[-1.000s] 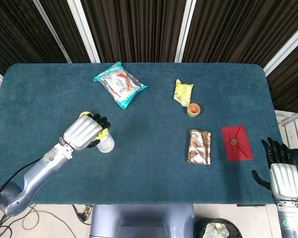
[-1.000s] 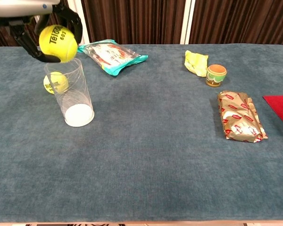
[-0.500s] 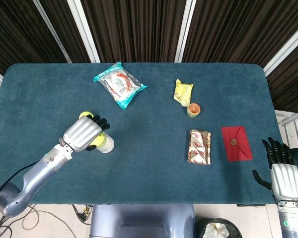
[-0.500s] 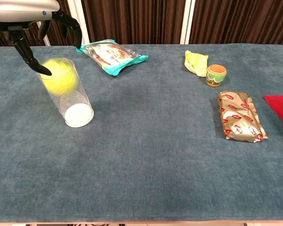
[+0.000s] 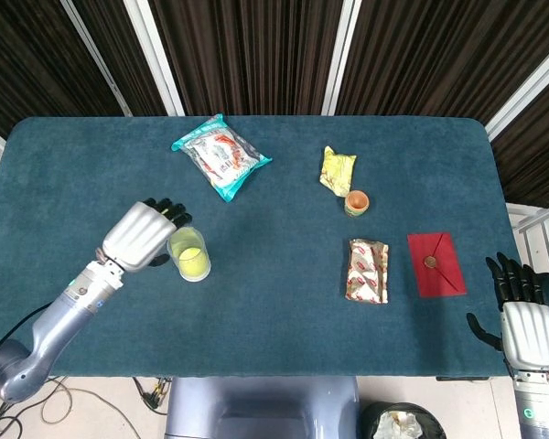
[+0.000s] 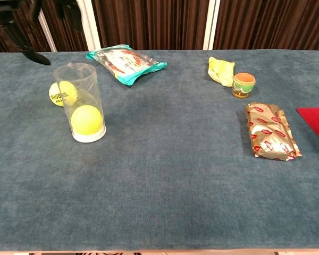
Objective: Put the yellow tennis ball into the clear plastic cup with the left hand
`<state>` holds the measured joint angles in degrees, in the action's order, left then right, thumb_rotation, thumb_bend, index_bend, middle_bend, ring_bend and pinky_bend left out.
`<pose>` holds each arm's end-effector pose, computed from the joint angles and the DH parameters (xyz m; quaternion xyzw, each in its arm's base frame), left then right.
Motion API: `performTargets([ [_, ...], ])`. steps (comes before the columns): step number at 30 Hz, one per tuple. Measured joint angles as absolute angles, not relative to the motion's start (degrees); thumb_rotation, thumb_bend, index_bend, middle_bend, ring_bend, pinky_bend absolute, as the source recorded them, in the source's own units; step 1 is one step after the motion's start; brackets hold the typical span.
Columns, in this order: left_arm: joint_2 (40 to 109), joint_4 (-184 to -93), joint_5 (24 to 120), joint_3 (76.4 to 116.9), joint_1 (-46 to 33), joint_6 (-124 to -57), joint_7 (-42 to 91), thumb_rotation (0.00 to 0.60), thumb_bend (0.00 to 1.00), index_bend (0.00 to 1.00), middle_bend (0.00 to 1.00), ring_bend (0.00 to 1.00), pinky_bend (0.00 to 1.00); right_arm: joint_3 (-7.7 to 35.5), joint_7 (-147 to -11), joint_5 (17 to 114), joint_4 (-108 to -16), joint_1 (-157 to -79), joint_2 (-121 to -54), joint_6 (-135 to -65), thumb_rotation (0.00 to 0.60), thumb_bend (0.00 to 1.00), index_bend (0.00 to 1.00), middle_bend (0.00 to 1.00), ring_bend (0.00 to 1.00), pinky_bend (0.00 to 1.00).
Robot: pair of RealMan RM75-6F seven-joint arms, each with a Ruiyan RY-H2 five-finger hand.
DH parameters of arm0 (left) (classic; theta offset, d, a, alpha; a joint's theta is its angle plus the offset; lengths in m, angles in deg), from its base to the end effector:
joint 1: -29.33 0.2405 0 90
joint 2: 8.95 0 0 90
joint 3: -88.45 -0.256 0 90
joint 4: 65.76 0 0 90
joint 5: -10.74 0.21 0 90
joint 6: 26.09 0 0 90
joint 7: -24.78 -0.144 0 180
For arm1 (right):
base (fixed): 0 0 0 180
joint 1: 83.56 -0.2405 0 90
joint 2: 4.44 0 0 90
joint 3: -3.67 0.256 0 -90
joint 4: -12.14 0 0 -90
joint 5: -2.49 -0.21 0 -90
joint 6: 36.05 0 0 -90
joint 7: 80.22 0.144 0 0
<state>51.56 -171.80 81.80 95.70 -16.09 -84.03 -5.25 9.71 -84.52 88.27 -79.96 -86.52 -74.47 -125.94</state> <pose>-0.1171 0.3334 0.1118 -0.8061 -0.1738 -0.3348 0.4559 -0.3007 -0.1807 0.1464 0.5526 -0.3673 0.4244 0.6161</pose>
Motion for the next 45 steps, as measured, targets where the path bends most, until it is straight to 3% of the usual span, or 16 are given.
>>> performTargets([
  [13,51.6,-160.9,74.3,94.8,-14.1,-80.4,-0.1,0.600,0.07,0.28,0.19,0.20,0.40,9.8,-85.3,88.2,-80.0,-86.4,-74.9,-126.4,0.600,0.34,0.00,0.02,0.02,0.00],
  [22,60.3,-147.2,71.1,94.6,-14.3,-74.7,5.2,0.600,0.07,0.23,0.10,0.10,0.29,10.0,-86.0,87.7,-79.7,-86.6,-75.4,-125.8,0.600,0.34,0.00,0.02,0.02,0.00],
  [36,72.7,-136.8,66.4,96.7,-19.9,-69.2,4.5,0.600,0.07,0.23,0.10,0.10,0.28,10.4,-85.9,86.9,-79.6,-86.5,-75.3,-125.8,0.600,0.34,0.00,0.02,0.02,0.00],
  [45,76.6,-132.6,63.2,96.4,-21.9,-67.1,1.3,0.600,0.07,0.23,0.12,0.10,0.28,10.4,-86.0,86.8,-79.5,-86.6,-75.4,-125.5,0.600,0.34,0.00,0.02,0.02,0.00],
])
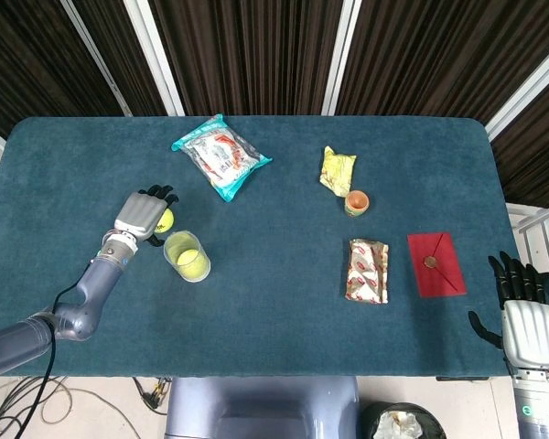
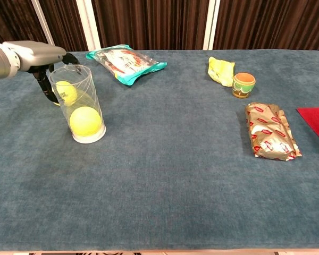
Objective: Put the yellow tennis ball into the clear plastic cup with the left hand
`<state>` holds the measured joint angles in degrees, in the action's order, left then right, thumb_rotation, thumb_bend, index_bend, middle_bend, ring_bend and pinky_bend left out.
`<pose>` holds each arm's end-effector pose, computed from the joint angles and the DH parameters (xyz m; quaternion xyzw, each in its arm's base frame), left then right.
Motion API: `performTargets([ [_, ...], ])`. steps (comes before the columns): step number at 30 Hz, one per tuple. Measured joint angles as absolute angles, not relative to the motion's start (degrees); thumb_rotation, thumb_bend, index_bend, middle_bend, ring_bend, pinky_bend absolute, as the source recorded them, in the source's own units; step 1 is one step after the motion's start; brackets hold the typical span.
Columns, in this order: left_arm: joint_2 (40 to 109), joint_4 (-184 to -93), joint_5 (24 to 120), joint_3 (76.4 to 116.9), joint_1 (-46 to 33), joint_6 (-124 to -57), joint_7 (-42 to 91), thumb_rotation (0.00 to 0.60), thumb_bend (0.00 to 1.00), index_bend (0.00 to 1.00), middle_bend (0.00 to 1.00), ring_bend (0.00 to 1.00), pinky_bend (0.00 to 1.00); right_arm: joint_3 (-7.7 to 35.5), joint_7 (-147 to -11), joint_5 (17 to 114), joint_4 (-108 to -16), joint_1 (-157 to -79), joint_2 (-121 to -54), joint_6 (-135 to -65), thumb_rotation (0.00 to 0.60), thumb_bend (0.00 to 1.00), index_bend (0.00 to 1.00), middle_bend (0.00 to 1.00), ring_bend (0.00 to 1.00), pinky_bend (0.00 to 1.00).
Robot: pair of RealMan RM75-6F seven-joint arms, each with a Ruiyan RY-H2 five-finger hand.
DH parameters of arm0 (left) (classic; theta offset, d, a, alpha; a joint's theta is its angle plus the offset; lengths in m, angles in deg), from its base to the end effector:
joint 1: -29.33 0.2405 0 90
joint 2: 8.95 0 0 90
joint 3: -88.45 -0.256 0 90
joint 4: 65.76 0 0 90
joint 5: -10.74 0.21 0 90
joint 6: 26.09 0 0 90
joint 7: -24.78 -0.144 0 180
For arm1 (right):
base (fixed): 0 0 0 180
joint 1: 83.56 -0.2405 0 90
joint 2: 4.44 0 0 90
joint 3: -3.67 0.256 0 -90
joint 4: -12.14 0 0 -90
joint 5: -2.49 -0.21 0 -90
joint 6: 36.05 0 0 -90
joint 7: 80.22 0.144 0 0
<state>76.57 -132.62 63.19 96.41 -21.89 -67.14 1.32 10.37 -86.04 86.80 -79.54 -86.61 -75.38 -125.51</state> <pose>-0.1966 0.4231 0.0179 -0.7680 -0.3360 -0.2308 0.4939 -0.3035 -0.1834 0.1438 0.5474 -0.3676 0.4149 0.6269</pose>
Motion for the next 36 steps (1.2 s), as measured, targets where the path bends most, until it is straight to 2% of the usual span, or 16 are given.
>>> performTargets([
  [10,79.1,-128.2,61.3,94.9,-22.2,-64.7,0.5,0.600,0.08,0.24,0.14,0.12,0.30,10.4,-86.6,86.6,-79.4,-86.8,-75.7,-125.2,0.600,0.34,0.00,0.02,0.02,0.00],
  [15,80.9,-125.6,61.8,94.5,-22.2,-64.2,1.0,0.600,0.12,0.28,0.24,0.20,0.40,10.3,-87.0,86.6,-79.5,-86.8,-75.8,-125.1,0.600,0.34,0.00,0.02,0.02,0.00],
  [18,81.6,-124.3,62.7,94.0,-22.1,-64.1,1.1,0.600,0.13,0.29,0.27,0.21,0.41,10.4,-87.0,86.5,-79.6,-86.8,-75.8,-125.2,0.600,0.34,0.00,0.02,0.02,0.00],
  [21,82.0,-123.5,63.1,93.7,-21.9,-64.3,1.1,0.600,0.16,0.31,0.29,0.24,0.44,10.4,-86.9,86.5,-79.7,-86.8,-75.7,-125.1,0.600,0.34,0.00,0.02,0.02,0.00],
  [27,82.6,-122.8,63.6,93.7,-21.4,-65.3,0.8,0.600,0.24,0.37,0.40,0.34,0.55,10.4,-86.8,86.5,-79.8,-86.7,-75.6,-125.2,0.600,0.34,0.00,0.02,0.02,0.00],
  [36,80.8,-125.0,63.9,93.7,-20.7,-66.6,-0.2,0.600,0.35,0.43,0.47,0.40,0.60,10.4,-86.7,86.6,-80.0,-86.8,-75.5,-125.2,0.600,0.34,0.00,0.02,0.02,0.00],
])
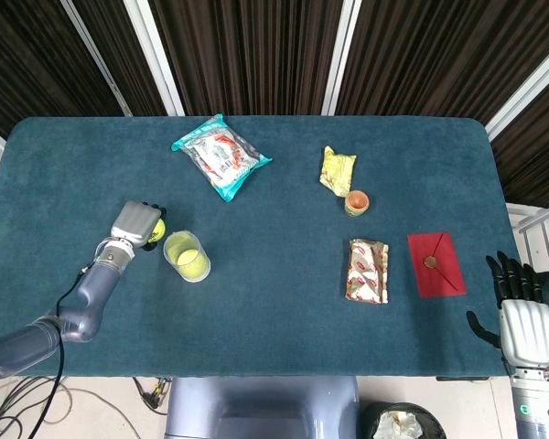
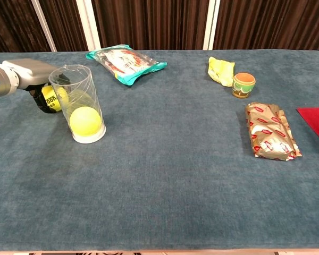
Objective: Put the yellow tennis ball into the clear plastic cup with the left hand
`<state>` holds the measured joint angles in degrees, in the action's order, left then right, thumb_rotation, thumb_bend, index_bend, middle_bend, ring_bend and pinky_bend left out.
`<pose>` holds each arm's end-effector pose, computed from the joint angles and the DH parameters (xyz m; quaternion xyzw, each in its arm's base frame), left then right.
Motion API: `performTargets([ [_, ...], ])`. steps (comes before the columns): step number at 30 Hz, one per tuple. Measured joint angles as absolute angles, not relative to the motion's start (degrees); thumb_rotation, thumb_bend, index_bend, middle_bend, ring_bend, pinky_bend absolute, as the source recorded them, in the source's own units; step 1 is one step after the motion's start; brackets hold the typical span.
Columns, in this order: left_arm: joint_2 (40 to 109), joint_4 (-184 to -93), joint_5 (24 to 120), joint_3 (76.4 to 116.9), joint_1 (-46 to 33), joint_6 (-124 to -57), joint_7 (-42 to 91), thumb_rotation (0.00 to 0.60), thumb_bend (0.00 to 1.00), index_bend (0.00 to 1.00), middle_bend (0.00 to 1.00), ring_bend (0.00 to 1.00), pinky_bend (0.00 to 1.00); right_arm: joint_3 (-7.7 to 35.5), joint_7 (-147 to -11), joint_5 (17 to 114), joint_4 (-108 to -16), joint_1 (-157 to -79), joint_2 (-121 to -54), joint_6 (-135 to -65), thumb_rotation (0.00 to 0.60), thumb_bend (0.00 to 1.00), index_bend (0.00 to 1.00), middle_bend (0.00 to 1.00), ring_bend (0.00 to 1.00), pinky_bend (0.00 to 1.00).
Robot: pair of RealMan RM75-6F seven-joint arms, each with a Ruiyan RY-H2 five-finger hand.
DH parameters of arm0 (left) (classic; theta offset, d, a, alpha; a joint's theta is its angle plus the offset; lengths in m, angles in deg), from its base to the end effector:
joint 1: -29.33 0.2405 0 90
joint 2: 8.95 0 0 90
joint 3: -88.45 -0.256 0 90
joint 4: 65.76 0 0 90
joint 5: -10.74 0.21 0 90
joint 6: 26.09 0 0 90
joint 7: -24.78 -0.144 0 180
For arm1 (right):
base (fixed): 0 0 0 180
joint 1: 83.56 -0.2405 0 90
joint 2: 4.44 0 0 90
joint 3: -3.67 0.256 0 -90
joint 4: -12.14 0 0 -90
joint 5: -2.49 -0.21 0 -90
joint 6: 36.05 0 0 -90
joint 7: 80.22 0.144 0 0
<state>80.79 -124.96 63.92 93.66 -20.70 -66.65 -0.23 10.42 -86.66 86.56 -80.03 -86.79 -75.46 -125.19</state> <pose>-0.2269 0.4216 0.0048 -0.7748 -0.3162 -0.1860 0.5149 -0.3018 -0.1845 0.1423 0.5483 -0.3692 0.4133 0.6263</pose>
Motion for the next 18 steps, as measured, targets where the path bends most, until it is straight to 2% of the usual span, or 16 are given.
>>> performTargets([
  [7,76.9,-130.2,65.0,94.6,-20.1,-69.0,0.1,0.600,0.35,0.44,0.47,0.40,0.60,10.6,-86.4,86.3,-80.2,-86.7,-75.3,-125.4,0.600,0.34,0.00,0.02,0.02,0.00],
  [18,61.0,-151.5,68.6,98.9,-18.2,-77.1,2.5,0.600,0.35,0.44,0.47,0.40,0.60,10.5,-86.8,86.7,-80.4,-86.8,-75.5,-125.4,0.600,0.34,0.00,0.02,0.02,0.00],
])
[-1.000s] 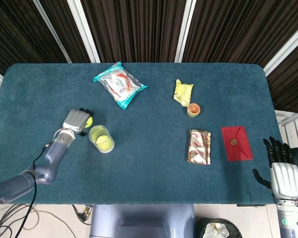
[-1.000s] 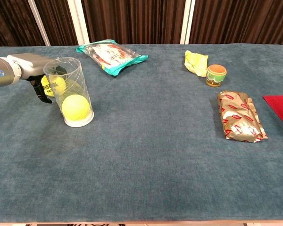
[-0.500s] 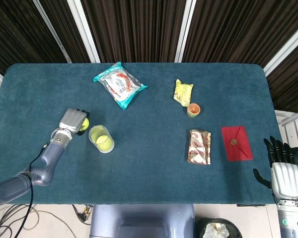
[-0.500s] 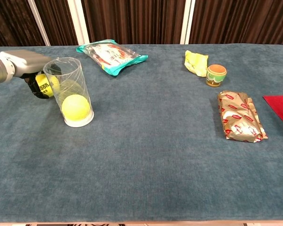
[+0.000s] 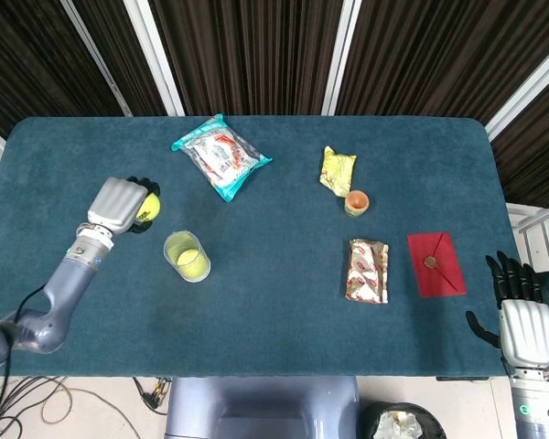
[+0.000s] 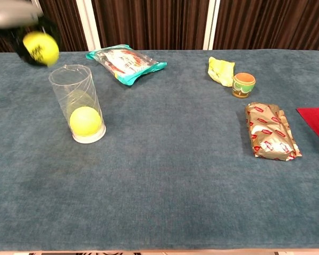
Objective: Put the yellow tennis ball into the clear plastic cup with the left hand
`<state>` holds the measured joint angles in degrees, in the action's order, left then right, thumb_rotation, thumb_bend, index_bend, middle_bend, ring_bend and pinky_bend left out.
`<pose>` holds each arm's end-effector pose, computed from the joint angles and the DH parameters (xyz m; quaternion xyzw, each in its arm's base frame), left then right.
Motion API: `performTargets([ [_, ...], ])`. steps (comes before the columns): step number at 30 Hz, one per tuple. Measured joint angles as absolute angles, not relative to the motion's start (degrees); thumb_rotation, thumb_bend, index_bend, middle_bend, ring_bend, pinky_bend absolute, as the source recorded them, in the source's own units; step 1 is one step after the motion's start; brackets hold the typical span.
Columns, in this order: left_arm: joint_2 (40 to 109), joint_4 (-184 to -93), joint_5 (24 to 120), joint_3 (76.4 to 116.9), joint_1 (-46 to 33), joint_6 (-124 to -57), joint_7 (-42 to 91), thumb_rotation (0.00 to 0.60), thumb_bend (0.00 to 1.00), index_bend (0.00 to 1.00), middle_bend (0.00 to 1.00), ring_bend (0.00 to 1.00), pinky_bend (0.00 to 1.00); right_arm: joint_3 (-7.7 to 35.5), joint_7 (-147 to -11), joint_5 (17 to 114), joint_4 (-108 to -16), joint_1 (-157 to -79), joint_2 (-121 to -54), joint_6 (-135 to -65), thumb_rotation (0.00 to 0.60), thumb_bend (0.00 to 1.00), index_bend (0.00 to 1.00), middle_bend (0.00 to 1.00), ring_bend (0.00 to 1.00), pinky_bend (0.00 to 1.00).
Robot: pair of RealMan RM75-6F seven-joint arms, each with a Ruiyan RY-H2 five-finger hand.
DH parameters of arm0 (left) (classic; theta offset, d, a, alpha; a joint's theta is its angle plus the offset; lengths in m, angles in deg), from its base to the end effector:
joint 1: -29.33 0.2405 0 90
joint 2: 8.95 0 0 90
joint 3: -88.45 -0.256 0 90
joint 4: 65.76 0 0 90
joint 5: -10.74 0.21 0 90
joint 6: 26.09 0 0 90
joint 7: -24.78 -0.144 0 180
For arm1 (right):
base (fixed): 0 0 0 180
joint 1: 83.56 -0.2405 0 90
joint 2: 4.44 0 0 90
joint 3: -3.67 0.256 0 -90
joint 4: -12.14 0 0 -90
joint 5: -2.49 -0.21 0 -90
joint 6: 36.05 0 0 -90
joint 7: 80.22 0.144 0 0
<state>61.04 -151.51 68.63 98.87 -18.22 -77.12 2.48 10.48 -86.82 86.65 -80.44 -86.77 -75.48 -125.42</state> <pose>-0.1690 0.4021 0.0992 -0.7459 -0.2913 -0.3071 0.5143 -0.3000 -0.1845 0.1423 0.5468 -0.3690 0.4161 0.6259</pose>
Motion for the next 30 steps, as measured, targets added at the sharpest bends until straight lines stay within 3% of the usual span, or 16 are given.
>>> performTargets([
  [5,54.7,-160.8,71.7,100.8,-17.5,-79.9,3.9,0.600,0.35,0.44,0.47,0.40,0.60,10.5,-87.2,86.5,-80.5,-86.8,-75.6,-125.3,0.600,0.34,0.00,0.02,0.02,0.00],
  [11,52.1,-167.8,76.4,101.2,-17.3,-81.6,3.2,0.600,0.35,0.44,0.47,0.40,0.60,10.6,-87.1,86.5,-80.5,-86.9,-75.7,-125.4,0.600,0.34,0.00,0.02,0.02,0.00],
  [30,52.9,-172.2,77.7,97.0,-18.1,-78.1,0.1,0.600,0.30,0.40,0.45,0.39,0.60,11.1,-85.9,85.6,-80.3,-86.9,-75.4,-125.1,0.600,0.34,0.00,0.02,0.02,0.00],
])
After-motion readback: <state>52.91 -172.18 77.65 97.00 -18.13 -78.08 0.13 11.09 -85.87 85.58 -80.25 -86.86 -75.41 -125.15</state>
